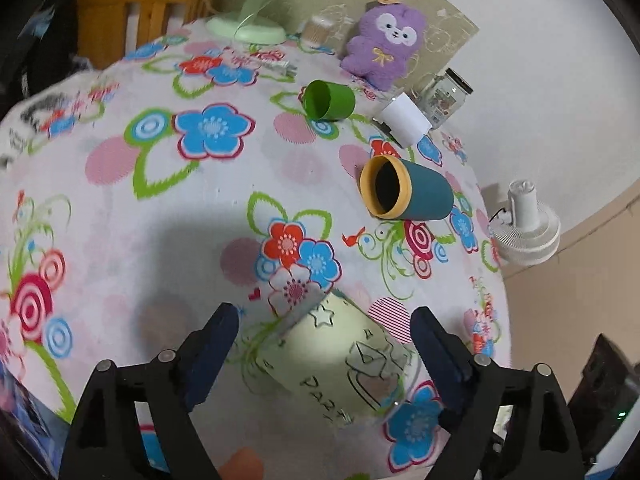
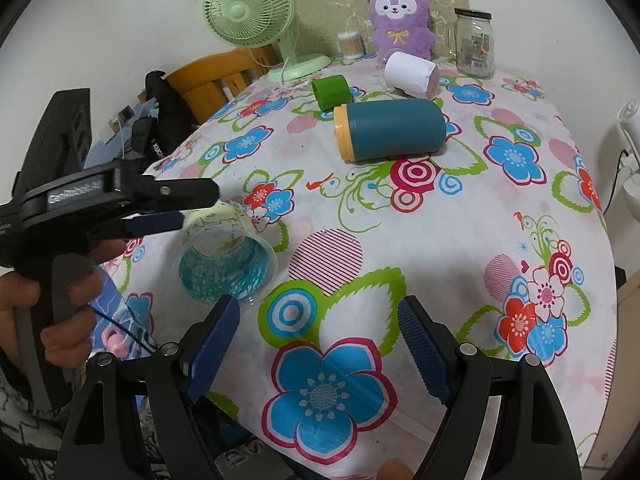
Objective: Flip cup upside down
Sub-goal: 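Rotate the held cup with the left gripper so its lid faces down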
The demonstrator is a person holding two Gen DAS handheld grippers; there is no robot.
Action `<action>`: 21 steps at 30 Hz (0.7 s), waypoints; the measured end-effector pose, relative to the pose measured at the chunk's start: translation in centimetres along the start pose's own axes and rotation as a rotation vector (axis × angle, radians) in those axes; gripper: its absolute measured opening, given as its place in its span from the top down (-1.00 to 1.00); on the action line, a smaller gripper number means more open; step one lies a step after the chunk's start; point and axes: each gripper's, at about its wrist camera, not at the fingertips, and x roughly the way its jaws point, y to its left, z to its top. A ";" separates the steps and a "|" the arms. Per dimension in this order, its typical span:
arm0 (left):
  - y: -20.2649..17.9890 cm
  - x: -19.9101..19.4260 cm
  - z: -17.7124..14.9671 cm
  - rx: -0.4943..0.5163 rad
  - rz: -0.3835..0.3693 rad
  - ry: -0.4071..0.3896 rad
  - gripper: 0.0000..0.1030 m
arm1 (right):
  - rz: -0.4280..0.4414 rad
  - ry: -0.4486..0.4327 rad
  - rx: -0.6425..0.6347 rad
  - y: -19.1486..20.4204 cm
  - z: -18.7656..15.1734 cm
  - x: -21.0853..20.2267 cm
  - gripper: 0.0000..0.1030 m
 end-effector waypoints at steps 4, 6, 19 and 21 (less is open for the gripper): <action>0.5 0.7 -0.3 -0.074 -0.015 0.036 -0.82 | 0.005 0.008 0.006 -0.2 -0.2 0.4 -0.62; 1.0 1.4 -0.7 -0.125 -0.035 0.071 -0.78 | 0.005 0.012 0.009 -0.3 -0.3 0.5 -0.62; 1.1 0.3 0.1 -0.131 -0.032 -0.002 -0.36 | 0.007 0.030 0.030 -1.2 -0.9 0.8 -0.62; 0.4 -0.4 0.3 -0.086 -0.006 -0.047 -0.36 | 0.011 0.029 0.026 -1.0 -0.9 0.9 -0.62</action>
